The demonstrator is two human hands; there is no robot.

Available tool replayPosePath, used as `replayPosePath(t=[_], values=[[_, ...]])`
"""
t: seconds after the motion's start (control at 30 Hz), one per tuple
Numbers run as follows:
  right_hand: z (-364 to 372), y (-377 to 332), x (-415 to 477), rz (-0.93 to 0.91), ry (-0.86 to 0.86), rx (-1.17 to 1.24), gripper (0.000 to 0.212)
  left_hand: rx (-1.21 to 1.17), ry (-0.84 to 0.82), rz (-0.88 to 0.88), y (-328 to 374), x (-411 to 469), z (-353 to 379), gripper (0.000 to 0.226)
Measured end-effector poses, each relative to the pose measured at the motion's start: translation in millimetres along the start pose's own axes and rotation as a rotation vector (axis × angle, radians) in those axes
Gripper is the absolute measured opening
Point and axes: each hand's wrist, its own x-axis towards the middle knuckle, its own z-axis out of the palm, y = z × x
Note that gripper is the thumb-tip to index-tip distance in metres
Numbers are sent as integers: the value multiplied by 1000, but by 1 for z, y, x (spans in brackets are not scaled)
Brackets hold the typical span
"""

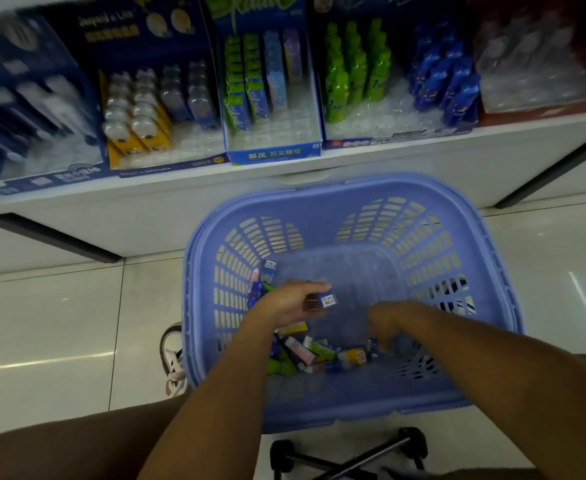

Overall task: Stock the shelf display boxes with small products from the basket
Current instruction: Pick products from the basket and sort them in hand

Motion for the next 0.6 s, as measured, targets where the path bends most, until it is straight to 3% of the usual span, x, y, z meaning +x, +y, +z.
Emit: replayPosePath(t=[0.07,0.23,0.3,0.43,0.5,0.6], values=[[-10,-2,-9,-46,5,128,12,-56,-38,26,10,-10,1,5],[-57,-21,-54,-309,38,930,8,-71,-14,216,45,-46,-1,18],[-77,-35,-81,-453,84,1094,20,-74,25,311,59,-67,-6,18],[-111,-76,-137,-675,395,976,21,-20,109,518,88,-109,-27,36],[-126,-100,-160,-769,559,949,21,-124,147,630,101,-129,-39,48],[-145,-134,-185,-866,744,874,21,-300,166,787,111,-157,-58,47]])
